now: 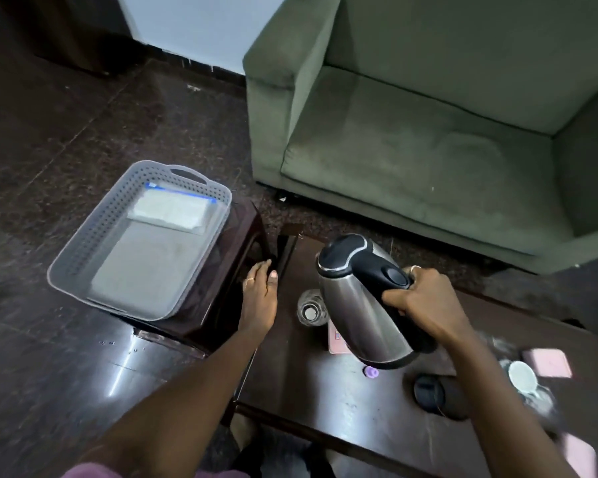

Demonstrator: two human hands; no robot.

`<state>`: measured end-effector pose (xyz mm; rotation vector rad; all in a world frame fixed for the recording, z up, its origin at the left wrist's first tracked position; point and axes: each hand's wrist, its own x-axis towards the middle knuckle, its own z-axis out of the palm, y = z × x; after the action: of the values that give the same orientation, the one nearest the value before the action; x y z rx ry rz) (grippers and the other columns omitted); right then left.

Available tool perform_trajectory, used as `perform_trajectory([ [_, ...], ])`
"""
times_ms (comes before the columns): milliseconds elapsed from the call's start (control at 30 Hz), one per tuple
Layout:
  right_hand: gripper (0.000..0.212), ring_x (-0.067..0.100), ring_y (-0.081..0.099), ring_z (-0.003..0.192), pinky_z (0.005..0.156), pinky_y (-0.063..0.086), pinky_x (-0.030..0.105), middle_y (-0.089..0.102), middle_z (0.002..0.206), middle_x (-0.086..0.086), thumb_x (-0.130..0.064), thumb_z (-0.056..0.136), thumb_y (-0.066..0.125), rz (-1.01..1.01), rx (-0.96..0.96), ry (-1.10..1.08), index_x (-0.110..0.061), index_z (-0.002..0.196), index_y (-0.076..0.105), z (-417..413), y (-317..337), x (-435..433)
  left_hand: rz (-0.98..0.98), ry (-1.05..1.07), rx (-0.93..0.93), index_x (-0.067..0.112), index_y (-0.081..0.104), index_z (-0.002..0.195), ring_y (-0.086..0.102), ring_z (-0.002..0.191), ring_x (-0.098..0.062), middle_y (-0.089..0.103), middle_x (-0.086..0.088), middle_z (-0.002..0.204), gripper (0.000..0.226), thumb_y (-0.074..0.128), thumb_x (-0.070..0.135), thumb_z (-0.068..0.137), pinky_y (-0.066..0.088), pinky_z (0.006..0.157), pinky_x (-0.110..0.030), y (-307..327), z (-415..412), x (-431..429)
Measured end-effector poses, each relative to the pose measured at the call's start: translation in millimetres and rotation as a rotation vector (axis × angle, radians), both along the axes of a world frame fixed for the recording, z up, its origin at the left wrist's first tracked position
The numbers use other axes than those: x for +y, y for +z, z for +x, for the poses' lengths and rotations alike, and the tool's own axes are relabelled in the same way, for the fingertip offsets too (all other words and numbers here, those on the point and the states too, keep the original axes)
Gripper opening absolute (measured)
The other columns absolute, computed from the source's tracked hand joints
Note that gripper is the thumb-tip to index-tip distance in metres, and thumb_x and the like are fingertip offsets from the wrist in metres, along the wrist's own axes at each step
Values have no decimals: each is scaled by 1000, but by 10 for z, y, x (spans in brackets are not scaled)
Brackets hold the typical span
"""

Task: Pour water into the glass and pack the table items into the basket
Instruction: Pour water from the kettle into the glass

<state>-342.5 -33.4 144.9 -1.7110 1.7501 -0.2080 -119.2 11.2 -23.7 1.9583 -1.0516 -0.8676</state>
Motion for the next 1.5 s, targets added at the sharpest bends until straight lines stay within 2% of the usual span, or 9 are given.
perform_trajectory([
  [167, 20, 16, 59, 51, 43, 39, 24, 60, 51, 1, -29, 52, 66, 102, 66, 17, -15, 65, 61, -338, -160, 19, 219, -179, 16, 7, 31, 142, 25, 140, -29, 30, -17, 150, 50, 42, 27, 98, 17, 116, -35, -376, -285, 29],
  [267, 19, 12, 57, 49, 43, 39, 24, 58, 48, -2, -30, 54, 69, 147, 74, 47, -16, 63, 60, -409, -286, 7, 328, -263, 11, 9, 21, 146, 18, 143, -26, 21, -14, 154, 74, 59, 35, 89, 14, 116, -33, -558, -436, 28],
  [433, 23, 2, 51, 39, 34, 32, 11, 52, 35, -10, -21, 61, 76, 202, 74, 99, -21, 53, 54, -447, -520, -37, 357, -343, -39, 6, 18, 146, 19, 143, -21, 25, -12, 153, 108, 82, 35, 65, 15, 115, -26, -726, -613, -7],
  [567, 23, 4, 52, 38, 31, 32, 12, 55, 39, -8, -27, 59, 77, 246, 93, 129, -16, 57, 57, -388, -573, -88, 355, -305, -65, 10, 23, 146, 29, 139, -21, 31, -9, 150, 105, 83, 31, 62, 21, 112, -24, -782, -644, -8],
  [767, 28, 13, 59, 51, 44, 41, 26, 60, 51, -4, -39, 55, 77, 258, 176, 182, -18, 57, 58, -269, -628, -188, 372, -260, -66, 16, 27, 145, 38, 134, -20, 33, -5, 148, 96, 79, 29, 66, 33, 107, -27, -859, -662, -52],
  [900, 28, 18, 61, 58, 49, 41, 26, 63, 57, 0, -41, 54, 76, 282, 212, 203, -20, 60, 59, -203, -706, -251, 373, -246, -57, 12, 31, 143, 40, 133, -20, 38, -6, 146, 93, 79, 29, 66, 30, 109, -24, -884, -673, -67],
  [1000, 28, 18, 59, 51, 47, 42, 26, 61, 53, 1, -39, 55, 76, 297, 209, 181, -17, 61, 60, -152, -752, -289, 351, -275, -123, 11, 35, 141, 44, 128, -24, 45, -8, 141, 93, 81, 29, 62, 34, 110, -28, -890, -642, -69],
  [1167, 28, 19, 58, 48, 47, 44, 27, 60, 53, 2, -36, 57, 76, 340, 199, 173, -14, 66, 62, -105, -768, -363, 429, -299, -151, 24, 32, 143, 32, 133, -26, 39, 0, 145, 98, 83, 35, 60, 32, 111, -31, -873, -577, -77],
  [1500, 29, 22, 61, 54, 51, 41, 25, 62, 56, 3, -39, 53, 74, 371, 252, 199, -17, 63, 59, -3, -805, -402, 450, -322, -231, 30, 35, 134, 41, 125, -28, 48, 3, 136, 91, 81, 43, 57, 41, 98, -41, -834, -555, -87],
])
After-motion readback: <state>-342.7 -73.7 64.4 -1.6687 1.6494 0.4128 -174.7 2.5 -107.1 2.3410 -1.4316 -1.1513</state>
